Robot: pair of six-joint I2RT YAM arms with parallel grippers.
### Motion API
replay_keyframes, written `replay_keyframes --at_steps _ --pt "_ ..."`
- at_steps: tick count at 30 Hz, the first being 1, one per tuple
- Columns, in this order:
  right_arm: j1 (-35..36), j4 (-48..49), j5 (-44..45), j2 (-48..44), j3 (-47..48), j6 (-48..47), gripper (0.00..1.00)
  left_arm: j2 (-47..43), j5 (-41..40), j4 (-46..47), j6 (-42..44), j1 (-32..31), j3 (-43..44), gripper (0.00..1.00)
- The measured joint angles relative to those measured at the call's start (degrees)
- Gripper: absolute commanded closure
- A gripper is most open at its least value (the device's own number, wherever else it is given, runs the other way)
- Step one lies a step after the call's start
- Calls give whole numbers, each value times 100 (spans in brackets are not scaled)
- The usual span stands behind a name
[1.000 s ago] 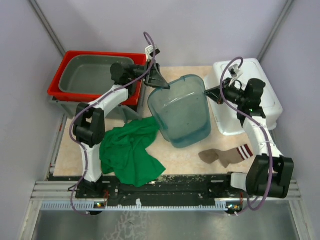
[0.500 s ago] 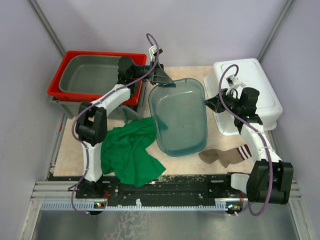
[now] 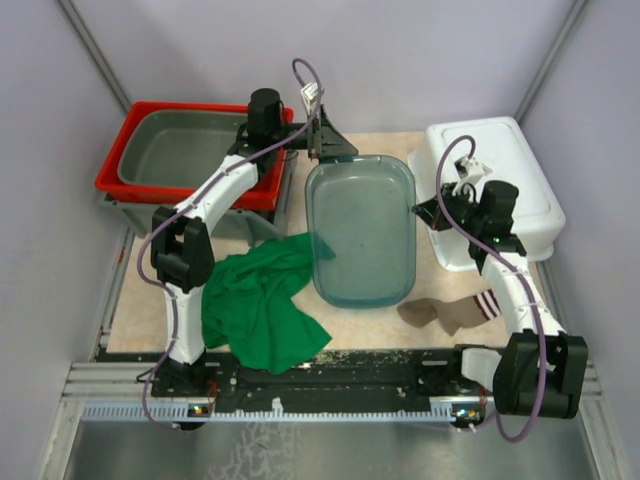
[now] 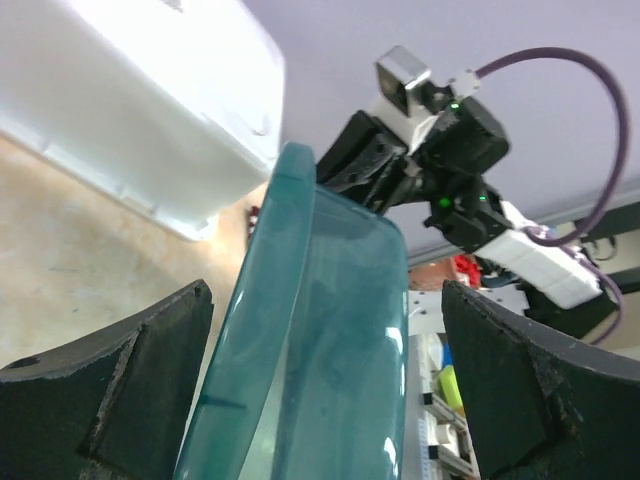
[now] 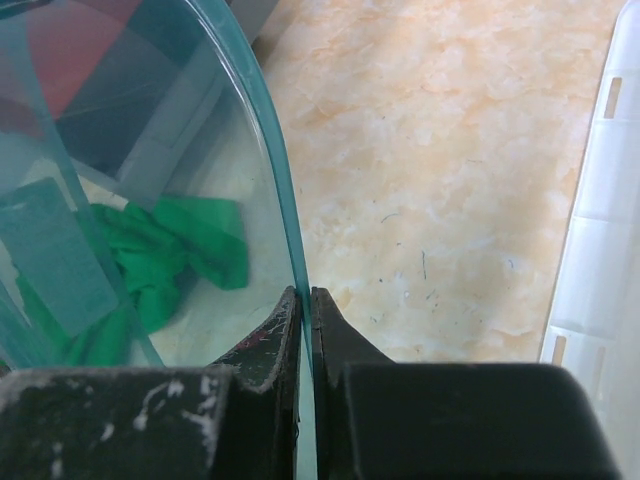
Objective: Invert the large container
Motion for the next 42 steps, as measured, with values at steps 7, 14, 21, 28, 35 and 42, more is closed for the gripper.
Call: replay_keyframes --at_steps 7,14,21,28,35,42 --pt "0 -199 181 -70 -2 -214 100 -68 -704 -1631 1290 92 291 0" --pt "0 -323 262 -162 -2 -341 100 -205 -1405 -2439 1978 168 337 0" --pt "2 -264 459 9 9 -289 100 -334 -1834 -2741 2282 186 564 0" --pt "201 -195 1237 903 481 -142 100 -721 -2085 -2935 2470 186 588 0" --pt "317 39 2033 1882 1388 149 100 -1266 -2227 -2970 2509 186 479 0" --pt "468 264 2371 2625 1880 520 99 -1633 -2341 -2973 2533 186 348 0"
